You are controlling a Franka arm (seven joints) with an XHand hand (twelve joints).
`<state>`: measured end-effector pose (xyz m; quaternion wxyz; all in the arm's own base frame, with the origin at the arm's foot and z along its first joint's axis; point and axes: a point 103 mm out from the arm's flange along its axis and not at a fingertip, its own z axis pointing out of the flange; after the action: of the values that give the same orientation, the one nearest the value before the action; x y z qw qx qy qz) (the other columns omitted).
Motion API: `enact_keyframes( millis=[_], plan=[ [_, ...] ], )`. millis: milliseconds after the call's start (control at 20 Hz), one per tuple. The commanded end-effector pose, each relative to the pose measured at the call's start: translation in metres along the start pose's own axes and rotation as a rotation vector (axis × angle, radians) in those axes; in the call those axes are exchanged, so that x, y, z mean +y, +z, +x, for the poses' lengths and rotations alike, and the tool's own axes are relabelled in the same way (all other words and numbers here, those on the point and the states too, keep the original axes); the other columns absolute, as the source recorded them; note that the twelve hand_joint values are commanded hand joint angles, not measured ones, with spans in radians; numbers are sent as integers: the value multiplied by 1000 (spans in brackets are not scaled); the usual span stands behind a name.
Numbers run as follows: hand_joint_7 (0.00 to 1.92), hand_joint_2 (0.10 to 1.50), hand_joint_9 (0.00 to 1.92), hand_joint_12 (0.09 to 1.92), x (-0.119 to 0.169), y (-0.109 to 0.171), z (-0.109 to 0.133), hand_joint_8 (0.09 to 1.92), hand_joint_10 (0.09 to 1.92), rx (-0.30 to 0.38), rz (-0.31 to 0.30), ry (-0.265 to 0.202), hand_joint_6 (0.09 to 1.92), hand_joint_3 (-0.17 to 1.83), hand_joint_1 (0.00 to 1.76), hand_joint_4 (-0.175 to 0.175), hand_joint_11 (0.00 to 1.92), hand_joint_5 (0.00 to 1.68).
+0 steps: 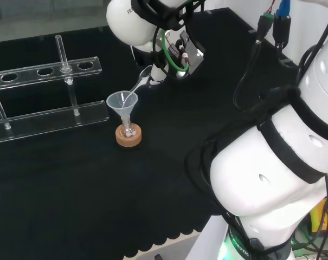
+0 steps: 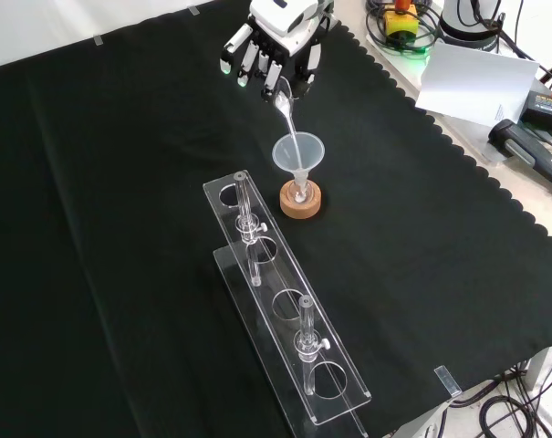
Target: Pour all the NaCl from the weighing funnel into the round-bottom flask.
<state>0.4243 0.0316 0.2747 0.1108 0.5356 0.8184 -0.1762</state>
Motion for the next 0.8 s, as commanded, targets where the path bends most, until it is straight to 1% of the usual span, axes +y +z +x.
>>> enact_keyframes(
  millis=[50,250,450,800],
  plan=[
    [1660,526,1102,1431,1,-3,1,142,169,-9,-3,-14,258,762,1156,175,0,1510],
    [1663,523,1104,1432,2,-3,1,140,168,-15,0,-20,259,766,1156,175,0,1510],
    [1666,521,1107,1433,2,-2,-1,139,168,-29,1,-43,261,770,1156,175,0,1510],
    [1670,517,1112,1436,5,-4,-6,135,168,-53,-6,-61,263,776,1157,175,0,1511]
  ],
)
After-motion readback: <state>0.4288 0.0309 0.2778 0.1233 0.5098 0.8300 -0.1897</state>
